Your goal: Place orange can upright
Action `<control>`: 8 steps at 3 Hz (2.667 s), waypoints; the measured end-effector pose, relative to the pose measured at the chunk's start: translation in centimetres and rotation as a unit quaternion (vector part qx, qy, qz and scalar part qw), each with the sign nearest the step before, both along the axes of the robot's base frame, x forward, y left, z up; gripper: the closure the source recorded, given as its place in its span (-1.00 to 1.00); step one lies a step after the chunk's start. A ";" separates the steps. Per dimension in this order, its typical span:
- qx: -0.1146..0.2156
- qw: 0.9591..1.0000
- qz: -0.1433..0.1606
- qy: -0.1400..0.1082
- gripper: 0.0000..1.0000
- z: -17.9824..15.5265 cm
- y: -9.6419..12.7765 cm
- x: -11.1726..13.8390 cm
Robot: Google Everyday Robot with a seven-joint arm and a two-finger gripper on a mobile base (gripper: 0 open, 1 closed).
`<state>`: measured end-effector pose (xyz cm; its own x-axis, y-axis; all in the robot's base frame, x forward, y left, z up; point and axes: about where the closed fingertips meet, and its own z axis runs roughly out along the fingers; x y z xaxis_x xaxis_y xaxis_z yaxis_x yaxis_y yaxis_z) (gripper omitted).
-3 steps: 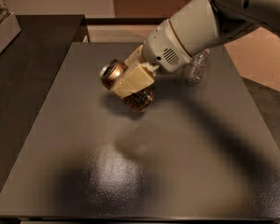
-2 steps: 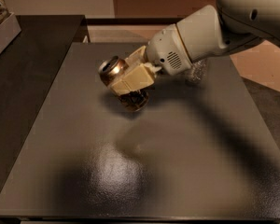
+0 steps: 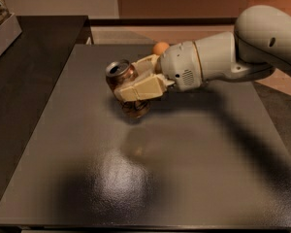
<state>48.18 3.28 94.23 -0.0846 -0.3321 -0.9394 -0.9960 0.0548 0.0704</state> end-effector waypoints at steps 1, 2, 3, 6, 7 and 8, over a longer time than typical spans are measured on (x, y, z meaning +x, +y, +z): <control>0.036 0.999 0.003 -0.005 1.00 -0.8 -0.3 0.0; 0.060 0.998 0.000 -0.002 1.00 -1.7 -0.7 0.2; 0.080 0.997 -0.004 0.001 1.00 -2.5 -1.2 0.4; 0.134 0.991 0.009 -0.016 -0.28 -4.1 -2.2 0.9; 0.134 0.991 0.011 -0.017 -0.76 -4.0 -2.0 0.8; 0.134 0.991 0.013 -0.017 -1.00 -4.0 -1.8 0.7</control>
Offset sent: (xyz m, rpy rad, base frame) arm 0.0076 -0.0184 -0.0306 0.1779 0.0078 -0.0181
